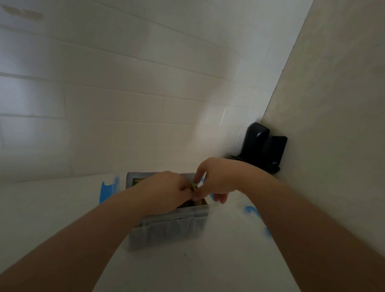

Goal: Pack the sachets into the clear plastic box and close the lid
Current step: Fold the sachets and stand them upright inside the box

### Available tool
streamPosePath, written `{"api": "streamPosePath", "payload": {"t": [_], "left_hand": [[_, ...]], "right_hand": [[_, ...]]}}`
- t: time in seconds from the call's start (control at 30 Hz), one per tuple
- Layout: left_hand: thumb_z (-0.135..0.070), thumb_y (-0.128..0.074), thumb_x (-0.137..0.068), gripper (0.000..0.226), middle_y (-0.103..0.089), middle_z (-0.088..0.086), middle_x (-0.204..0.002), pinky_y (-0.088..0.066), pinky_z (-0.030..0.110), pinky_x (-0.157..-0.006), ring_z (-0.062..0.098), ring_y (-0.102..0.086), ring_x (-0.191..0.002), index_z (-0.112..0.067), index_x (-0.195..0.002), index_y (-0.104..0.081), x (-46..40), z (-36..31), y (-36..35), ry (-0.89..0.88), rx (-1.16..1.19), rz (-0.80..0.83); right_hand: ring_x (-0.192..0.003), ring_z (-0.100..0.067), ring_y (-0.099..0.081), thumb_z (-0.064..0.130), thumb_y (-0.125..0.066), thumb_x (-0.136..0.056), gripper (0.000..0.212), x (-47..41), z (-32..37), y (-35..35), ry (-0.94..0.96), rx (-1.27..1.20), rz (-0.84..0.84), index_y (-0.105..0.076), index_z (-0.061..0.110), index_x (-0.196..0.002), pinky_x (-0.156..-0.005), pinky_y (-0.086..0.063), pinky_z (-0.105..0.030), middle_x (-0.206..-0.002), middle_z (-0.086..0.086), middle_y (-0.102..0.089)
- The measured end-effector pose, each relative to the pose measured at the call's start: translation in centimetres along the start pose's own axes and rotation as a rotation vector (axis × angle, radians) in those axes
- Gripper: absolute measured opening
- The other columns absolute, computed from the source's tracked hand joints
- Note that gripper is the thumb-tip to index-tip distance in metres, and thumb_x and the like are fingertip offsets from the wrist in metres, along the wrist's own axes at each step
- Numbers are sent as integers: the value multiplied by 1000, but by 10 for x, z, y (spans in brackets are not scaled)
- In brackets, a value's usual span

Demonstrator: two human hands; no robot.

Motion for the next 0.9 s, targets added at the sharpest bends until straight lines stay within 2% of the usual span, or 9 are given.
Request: {"api": "streamPosePath", "payload": {"t": [0.07,0.17,0.27,0.37,0.43,0.53,0.63,0.77,0.9], "left_hand": [[-29,-34,-92,27,-58,3,-83,-36,28,-56,14,-48,-65,-21,-99,-59,0,1,1,-5,6,-38],[-28,-36,-93,19,-61,4,-92,-37,29,-63,16,-49,-71,-23,-103,-51,0,3,2,-14,27,-85],[-27,-36,-92,17,-65,6,-100,-41,29,-64,13,-50,-69,-22,-98,-51,1,2,2,-24,37,-86],[-24,-36,-91,29,-63,2,-109,-49,37,-81,18,-56,-88,-30,-105,-61,1,-2,-2,-69,5,-16],[-25,-39,-92,30,-55,0,-114,-43,38,-89,17,-49,-100,-28,-106,-65,0,-2,-3,-88,-37,-25],[-29,-42,-92,30,-52,-3,-116,-41,35,-92,14,-46,-103,-19,-101,-68,-4,1,-7,-71,-21,-14],[-23,-38,-93,31,-60,-1,-118,-44,31,-87,14,-54,-93,-16,-102,-66,-4,-1,-10,-68,11,45],[-19,-42,-89,29,-62,-2,-114,-47,32,-82,16,-57,-94,-23,-107,-64,8,-10,17,-136,-32,-203],[-24,-38,-81,31,-69,-4,-88,-45,24,-61,13,-61,-73,-20,-87,-68,43,-37,55,-342,-119,-593]], "right_hand": [[-30,-6,-50,21,-76,-70,34,-2,0,-4,16,66,-67,-66,5,-99,-31,-40,-12,-49,1,-53],[-59,-18,-52,16,-70,-71,16,-9,6,-11,15,308,-201,-63,7,-83,-53,-45,-25,-61,-2,-49],[-62,-20,-52,17,-70,-72,22,-13,10,-11,9,345,-220,-50,9,-68,-58,-44,-28,-58,-1,-46],[-46,-13,-55,20,-77,-69,28,-12,1,-8,-33,119,-82,-67,4,-89,-39,-48,-19,-56,-1,-58],[-57,-16,-63,20,-76,-70,39,-9,-3,-6,-39,132,-91,-66,4,-104,-47,-52,-20,-70,-6,-66],[-94,-24,-63,16,-67,-77,29,-9,0,-9,-6,265,-278,-63,10,-105,-67,-44,-27,-105,-9,-66],[-88,-24,-60,14,-62,-80,22,-10,3,-12,16,298,-352,-63,9,-102,-68,-41,-28,-109,-10,-64],[-65,-7,-60,25,-70,-76,27,8,-14,4,146,-262,-321,-65,21,-102,-57,-49,-17,-92,-2,-70],[-64,-4,-56,25,-65,-80,11,46,-76,10,122,-488,-630,-66,27,-90,-60,-45,-20,-74,6,-63]]}}
Point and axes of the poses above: each hand's wrist, its own x-axis away from the middle knuckle, its own y-axis out of the back of the hand, z = x × y, the point moved 7 cm from there along -x, towards the middle knuckle
